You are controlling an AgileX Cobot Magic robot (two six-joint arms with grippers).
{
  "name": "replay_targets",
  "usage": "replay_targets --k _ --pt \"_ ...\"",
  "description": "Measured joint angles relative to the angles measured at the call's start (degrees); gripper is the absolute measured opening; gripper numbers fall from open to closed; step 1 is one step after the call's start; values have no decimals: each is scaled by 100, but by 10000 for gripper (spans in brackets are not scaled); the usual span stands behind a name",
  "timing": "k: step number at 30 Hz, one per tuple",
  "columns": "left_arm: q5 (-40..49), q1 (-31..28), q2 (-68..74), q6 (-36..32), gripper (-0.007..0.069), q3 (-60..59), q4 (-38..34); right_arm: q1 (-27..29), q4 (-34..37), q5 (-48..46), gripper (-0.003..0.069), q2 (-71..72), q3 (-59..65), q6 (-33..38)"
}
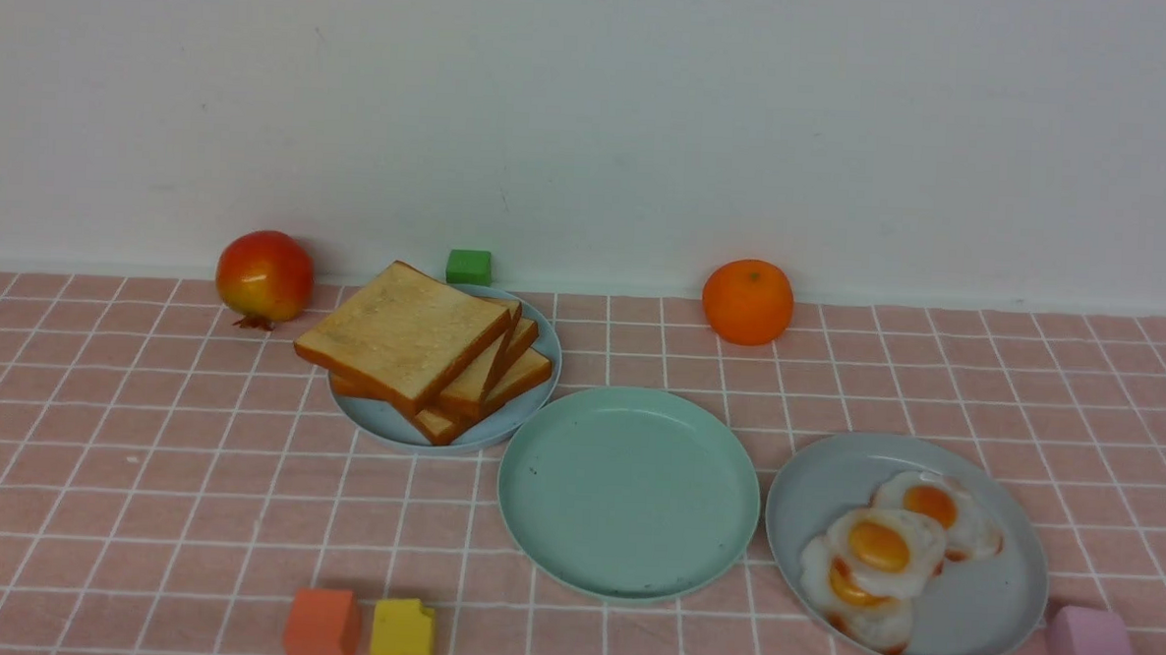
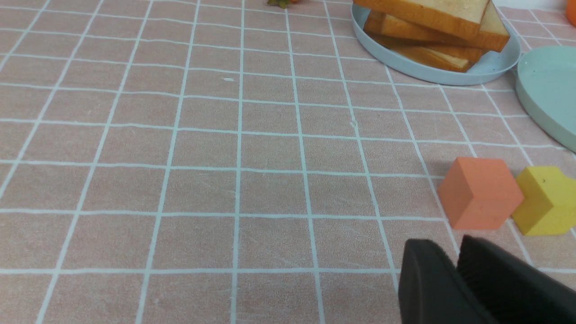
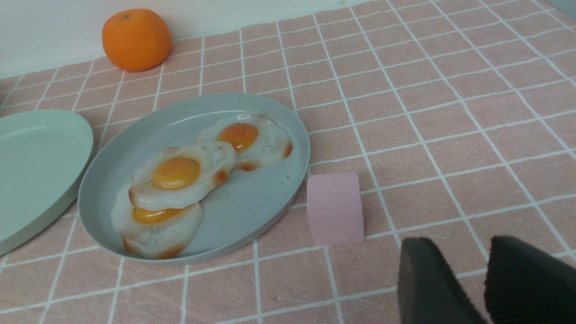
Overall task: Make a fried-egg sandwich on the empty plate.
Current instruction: Use the left arm to grab a slice of bread
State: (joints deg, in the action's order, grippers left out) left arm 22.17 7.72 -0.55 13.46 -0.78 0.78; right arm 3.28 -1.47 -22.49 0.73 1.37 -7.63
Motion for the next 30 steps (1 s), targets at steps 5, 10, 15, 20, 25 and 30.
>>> replay_targets --k 5,10,15,20,25,30 --pt "-124 0 0 5 147 -13 -30 0 -70 0 239 0 0 0" --pt "-862 0 0 66 148 -87 -322 0 -121 460 239 0 23 0" --pt "-1841 0 0 88 150 -94 -498 0 -147 1419 239 0 23 -35" --pt "-3060 0 0 822 151 -94 -1432 0 111 2303 239 0 23 -981" --pt "-3682 0 0 1464 157 -94 -1924 0 147 2885 239 0 23 -1674" --pt "-3396 0 0 1575 161 166 -1805 0 147 3393 239 0 -11 -2146"
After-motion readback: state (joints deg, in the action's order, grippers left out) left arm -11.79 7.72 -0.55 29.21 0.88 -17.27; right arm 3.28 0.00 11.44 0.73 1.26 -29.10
